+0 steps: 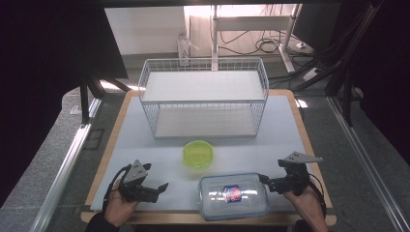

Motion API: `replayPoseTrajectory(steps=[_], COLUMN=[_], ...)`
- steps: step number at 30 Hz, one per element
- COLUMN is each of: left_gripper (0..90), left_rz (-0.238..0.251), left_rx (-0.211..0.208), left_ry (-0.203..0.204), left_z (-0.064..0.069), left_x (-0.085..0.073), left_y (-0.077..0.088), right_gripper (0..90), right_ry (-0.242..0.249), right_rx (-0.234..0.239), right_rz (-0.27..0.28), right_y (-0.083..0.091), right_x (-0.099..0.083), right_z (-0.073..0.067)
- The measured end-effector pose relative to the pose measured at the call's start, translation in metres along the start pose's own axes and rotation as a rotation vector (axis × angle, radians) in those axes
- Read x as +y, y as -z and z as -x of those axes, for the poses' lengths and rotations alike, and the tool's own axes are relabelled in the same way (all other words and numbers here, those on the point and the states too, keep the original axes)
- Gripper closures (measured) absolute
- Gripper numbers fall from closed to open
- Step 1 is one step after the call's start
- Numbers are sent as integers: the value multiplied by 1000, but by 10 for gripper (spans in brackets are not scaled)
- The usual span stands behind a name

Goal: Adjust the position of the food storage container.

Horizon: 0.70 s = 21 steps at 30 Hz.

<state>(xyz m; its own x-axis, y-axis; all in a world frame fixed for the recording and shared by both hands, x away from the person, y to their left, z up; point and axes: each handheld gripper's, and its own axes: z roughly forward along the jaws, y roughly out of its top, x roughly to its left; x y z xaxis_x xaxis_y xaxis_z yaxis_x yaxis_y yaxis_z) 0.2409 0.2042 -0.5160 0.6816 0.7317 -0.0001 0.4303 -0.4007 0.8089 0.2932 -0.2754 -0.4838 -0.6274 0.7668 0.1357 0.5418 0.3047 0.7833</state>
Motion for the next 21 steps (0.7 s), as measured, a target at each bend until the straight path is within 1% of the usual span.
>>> replayPoseTrajectory(steps=[4,8,9,11,13,14,15,16,19,21], left_gripper=[53,50,53,57,58,57,56,60,78,123], left_rz=[11,5,8,5,-3,-2,4,4,31,44], left_rx=[-13,-25,-27,-32,-55,-73,-80,-80,-109,-112], left_ry=[-36,-32,-23,-15,0,11,22,22,65,80], left_z=[3,4,5,5,6,7,6,6,3,2], left_x=[0,0,2,3,5,6,7,7,11,14], left_y=[-3,-5,-5,-6,-7,-7,-7,-7,-6,-5], right_gripper=[0,0,0,0,0,0,0,1,7,14], right_ry=[-1,0,2,1,-1,-10,-14,-17,-26,-34], right_rx=[13,19,33,33,31,34,36,38,42,47], right_rz=[2,2,1,1,-4,-5,-2,3,10,13], right_y=[0,1,1,1,0,0,1,1,2,2], right_x=[0,0,1,1,0,1,1,1,2,2], right_z=[-1,-1,-1,-1,-2,-2,-2,-2,-1,-1])
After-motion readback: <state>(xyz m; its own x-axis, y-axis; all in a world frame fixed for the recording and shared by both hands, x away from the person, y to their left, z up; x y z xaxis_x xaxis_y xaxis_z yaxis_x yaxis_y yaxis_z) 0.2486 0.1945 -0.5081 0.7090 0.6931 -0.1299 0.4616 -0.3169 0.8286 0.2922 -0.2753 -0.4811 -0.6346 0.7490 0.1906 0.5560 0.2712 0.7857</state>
